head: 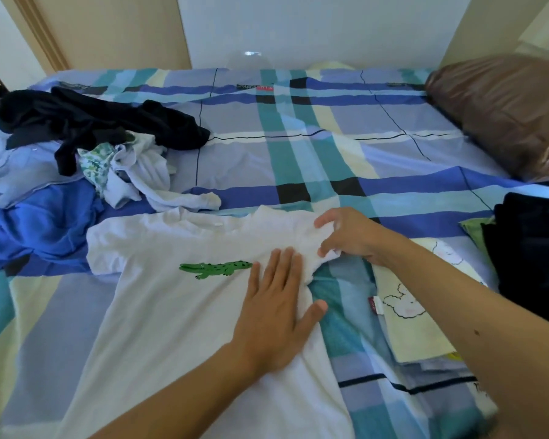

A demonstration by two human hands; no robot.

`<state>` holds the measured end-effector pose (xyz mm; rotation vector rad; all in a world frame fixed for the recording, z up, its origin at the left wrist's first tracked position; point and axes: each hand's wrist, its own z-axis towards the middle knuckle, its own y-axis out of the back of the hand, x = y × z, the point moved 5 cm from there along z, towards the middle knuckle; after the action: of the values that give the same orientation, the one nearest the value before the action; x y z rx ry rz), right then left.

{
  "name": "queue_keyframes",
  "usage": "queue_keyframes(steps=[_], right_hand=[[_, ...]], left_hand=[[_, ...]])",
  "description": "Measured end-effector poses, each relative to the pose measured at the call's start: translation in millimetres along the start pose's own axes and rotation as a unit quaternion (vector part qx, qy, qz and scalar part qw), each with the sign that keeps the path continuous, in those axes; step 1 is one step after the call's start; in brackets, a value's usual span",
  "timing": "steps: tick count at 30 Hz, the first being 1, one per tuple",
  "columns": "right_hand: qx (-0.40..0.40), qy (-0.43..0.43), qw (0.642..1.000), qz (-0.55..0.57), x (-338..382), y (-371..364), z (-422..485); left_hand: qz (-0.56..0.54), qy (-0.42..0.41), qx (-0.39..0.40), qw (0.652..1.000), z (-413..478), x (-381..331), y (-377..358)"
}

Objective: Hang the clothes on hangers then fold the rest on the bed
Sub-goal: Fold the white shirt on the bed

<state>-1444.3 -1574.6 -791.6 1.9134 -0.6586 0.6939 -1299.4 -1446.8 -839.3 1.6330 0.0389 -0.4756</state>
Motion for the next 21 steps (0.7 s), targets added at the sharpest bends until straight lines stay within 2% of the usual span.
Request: queue_keyframes(steps=[3,6,9,13,17,21], right_hand=[[-0.012,-0.007,1.000,-0.015,-4.0,9.2,-1.6],[-0.001,0.008,0.994,-0.111,4.0,0.9,-4.4],[-0.010,0.057,0.983,-0.174,24.6,-8.9,-8.1],[-0.017,0.154,0.968,-0.197,63.5,-26.3,-26.3],[0.028,0.247,0.963,-0.100,81.2,-49.0,-36.6],[-0.030,0.277,0.956,-0.092,67.6,-52.8,-30.1]], left_hand=[[0.028,0.017,0.007,0.999,-2.3,3.7,-3.3],[0.029,0.007,0.059,0.998,-3.5,2.5,-4.6],[-0.003,-0.007,0.116,0.993,-3.4,2.4,8.8],[-0.068,-0.008,0.178,0.982,-15.8,8.6,48.9],[-0.076,0.017,0.137,0.988,-32.4,42.5,93.9],[-0.072,0.082,0.086,0.990,-45.0,102.4,116.9]])
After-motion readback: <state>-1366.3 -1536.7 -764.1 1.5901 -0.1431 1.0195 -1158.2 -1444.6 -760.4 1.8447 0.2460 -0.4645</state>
